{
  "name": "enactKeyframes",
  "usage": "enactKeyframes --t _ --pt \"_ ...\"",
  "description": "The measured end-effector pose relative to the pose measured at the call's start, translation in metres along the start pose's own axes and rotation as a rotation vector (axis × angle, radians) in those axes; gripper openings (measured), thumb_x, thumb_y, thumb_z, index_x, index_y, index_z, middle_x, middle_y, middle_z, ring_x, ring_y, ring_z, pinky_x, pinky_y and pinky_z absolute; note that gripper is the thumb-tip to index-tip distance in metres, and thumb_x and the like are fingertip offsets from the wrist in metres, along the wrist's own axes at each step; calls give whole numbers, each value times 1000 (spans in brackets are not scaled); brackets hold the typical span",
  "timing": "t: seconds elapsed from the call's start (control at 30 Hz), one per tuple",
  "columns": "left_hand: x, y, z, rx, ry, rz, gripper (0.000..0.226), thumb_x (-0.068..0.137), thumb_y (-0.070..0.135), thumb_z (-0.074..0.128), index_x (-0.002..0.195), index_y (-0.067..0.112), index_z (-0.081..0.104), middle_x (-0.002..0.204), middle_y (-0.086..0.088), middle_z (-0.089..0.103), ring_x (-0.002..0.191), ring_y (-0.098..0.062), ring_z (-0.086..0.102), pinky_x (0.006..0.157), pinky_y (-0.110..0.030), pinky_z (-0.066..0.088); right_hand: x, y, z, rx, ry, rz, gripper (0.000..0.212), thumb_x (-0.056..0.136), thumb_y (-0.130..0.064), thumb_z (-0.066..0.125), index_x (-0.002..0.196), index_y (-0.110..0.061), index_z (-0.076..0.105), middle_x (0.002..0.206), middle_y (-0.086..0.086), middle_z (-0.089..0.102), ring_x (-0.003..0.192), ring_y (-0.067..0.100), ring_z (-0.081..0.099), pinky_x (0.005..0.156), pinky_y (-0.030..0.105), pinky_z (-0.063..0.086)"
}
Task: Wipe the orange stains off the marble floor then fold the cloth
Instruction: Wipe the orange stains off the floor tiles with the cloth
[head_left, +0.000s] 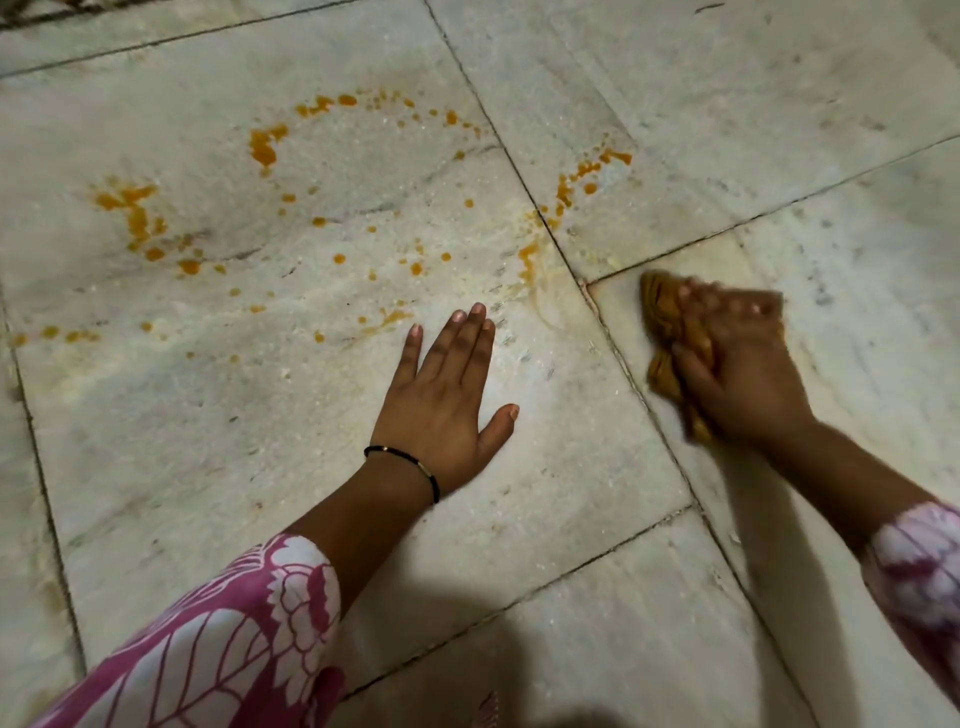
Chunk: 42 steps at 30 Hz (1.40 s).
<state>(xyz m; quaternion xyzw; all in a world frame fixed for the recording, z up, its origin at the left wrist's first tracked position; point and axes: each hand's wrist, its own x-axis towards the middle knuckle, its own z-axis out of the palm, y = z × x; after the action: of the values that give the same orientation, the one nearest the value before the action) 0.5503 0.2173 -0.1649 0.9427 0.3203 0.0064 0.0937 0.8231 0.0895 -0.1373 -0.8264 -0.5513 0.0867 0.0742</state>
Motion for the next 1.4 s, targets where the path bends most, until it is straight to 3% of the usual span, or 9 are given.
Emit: enactKeyframes --t 0.13,0.27,0.37,0.53,0.63,0.83,1.0,1.17,1.4 --pt "1 1 -2 2 -8 -6 76 92 56 19 150 8 12 158 -8 11 146 -20 7 117 -47 3 64 -20 3 42 77 190 72 86 -55 28 145 -15 39 153 9 33 141 29 26 115 42 19" --pt "0 0 -2 2 -6 -4 76 92 56 19 150 8 12 158 -8 12 146 -20 8 117 -48 4 27 -77 21 63 2 -139 65 88 -46 32 142 -12 42 151 8 36 142 25 28 116 41 17" --pt "0 -1 1 -6 7 -5 76 92 56 19 150 8 12 158 -8 12 146 -21 8 117 -47 3 -29 -61 18 50 -36 -215 62 89 -43 35 144 -15 40 152 2 33 141 20 28 116 39 16" --pt "1 -1 1 -30 12 4 77 91 57 20 150 9 11 158 -7 10 146 -20 7 117 -47 3 7 -3 0 7 40 61 67 90 -50 29 146 -15 35 152 11 33 139 30 30 113 42 20" --pt "1 -1 -2 -32 3 -4 77 91 57 21 151 9 10 159 -7 9 146 -19 6 118 -47 4 67 -11 -6 98 93 172 65 87 -49 34 141 -13 44 150 12 38 138 31 33 114 40 21" --pt "0 -2 -3 -57 21 -23 81 90 58 25 150 6 9 159 -9 7 146 -19 4 118 -43 3 34 -83 18 152 -63 -251 58 87 -40 43 137 -11 51 145 9 46 137 26 36 115 41 22" --pt "1 -1 -4 -93 54 -53 87 88 59 30 150 5 2 159 -11 -1 146 -21 -3 119 -43 4 -41 -63 15 72 -43 -299 58 86 -38 44 136 -10 51 145 7 45 137 25 36 110 49 29" --pt "0 0 -7 -99 94 -128 84 88 49 35 150 3 3 158 -14 0 146 -24 -2 118 -46 7 -8 -111 30 -22 -76 -486 61 88 -40 40 140 -9 45 147 10 42 138 27 34 113 44 24" --pt "0 -1 -7 -123 85 -160 81 89 45 38 150 4 3 159 -12 1 146 -23 -1 118 -42 1 100 -90 15 -17 -6 -135 64 88 -40 38 145 -13 37 152 7 34 142 25 26 116 41 12"
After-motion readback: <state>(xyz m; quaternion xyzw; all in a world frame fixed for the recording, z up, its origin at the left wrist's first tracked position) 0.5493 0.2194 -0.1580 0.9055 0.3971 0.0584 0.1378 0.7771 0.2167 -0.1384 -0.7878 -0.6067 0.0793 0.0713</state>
